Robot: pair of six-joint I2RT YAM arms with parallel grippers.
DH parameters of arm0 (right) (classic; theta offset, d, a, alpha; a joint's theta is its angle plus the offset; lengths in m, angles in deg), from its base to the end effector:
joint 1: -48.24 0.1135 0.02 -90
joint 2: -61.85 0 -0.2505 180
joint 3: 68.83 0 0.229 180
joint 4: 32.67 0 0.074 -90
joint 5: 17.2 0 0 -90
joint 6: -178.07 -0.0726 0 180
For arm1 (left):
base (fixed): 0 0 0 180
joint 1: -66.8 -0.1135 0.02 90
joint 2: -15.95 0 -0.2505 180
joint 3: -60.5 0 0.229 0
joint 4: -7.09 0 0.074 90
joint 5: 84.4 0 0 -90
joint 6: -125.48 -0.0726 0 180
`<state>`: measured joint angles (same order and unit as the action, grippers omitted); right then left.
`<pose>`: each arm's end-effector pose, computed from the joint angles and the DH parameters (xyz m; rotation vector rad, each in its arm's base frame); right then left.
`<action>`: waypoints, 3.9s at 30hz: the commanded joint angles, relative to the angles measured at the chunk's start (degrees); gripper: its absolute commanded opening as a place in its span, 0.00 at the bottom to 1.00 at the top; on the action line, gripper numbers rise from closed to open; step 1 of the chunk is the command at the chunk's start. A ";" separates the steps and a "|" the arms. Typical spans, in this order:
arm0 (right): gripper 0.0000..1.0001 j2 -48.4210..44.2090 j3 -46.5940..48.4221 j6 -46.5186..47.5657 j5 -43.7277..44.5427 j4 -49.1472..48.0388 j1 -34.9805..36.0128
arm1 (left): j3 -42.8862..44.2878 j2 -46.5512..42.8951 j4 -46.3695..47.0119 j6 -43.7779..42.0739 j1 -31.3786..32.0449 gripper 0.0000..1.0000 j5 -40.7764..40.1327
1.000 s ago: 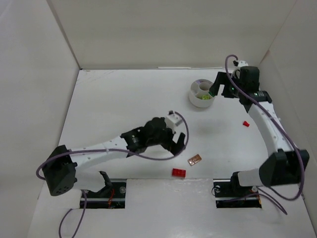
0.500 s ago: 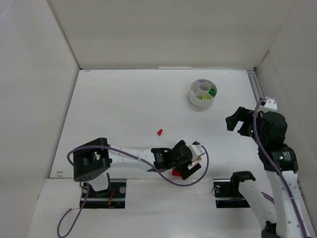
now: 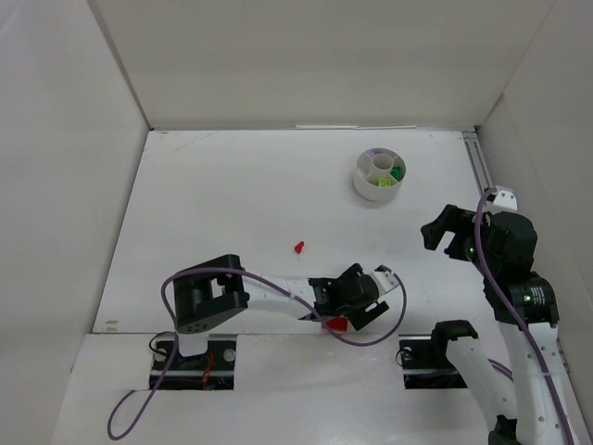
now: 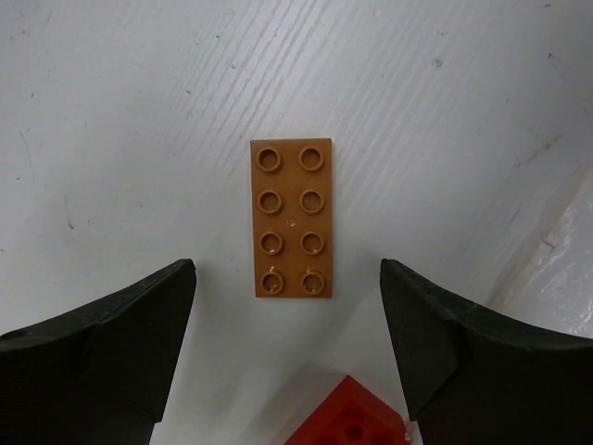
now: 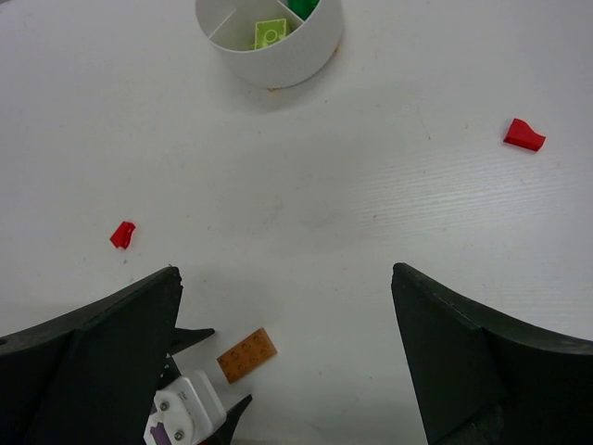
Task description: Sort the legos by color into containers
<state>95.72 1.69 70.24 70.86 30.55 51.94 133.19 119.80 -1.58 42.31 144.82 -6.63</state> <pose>0.1264 0.0106 0.3242 0.2303 2.0319 0.2700 0.0954 -0.3756 0.1454 1.2469 1.9404 -0.5453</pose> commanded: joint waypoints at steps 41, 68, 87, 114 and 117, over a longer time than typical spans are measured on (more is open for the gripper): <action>0.98 4.35 -3.91 6.31 -44.21 -7.42 3.49 | -12.14 -34.07 11.32 -9.55 1.35 0.22 -10.18; 0.47 20.62 0.22 -3.18 -22.31 -18.93 28.72 | -12.76 -37.14 15.35 -10.61 1.35 0.22 -15.54; 0.00 26.95 6.63 -0.29 -19.07 -21.66 25.84 | -12.76 -39.34 17.13 -2.54 -6.01 1.00 -14.78; 0.00 73.01 47.94 11.94 13.27 -19.28 9.65 | -1.60 -14.92 -11.09 21.30 -46.55 0.98 14.70; 0.00 74.24 47.94 11.94 14.50 -20.35 9.13 | -0.89 -13.33 -11.62 20.68 -46.55 0.97 14.07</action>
<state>171.00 46.36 81.22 82.99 12.50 61.58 130.04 105.49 -11.48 64.43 98.29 9.39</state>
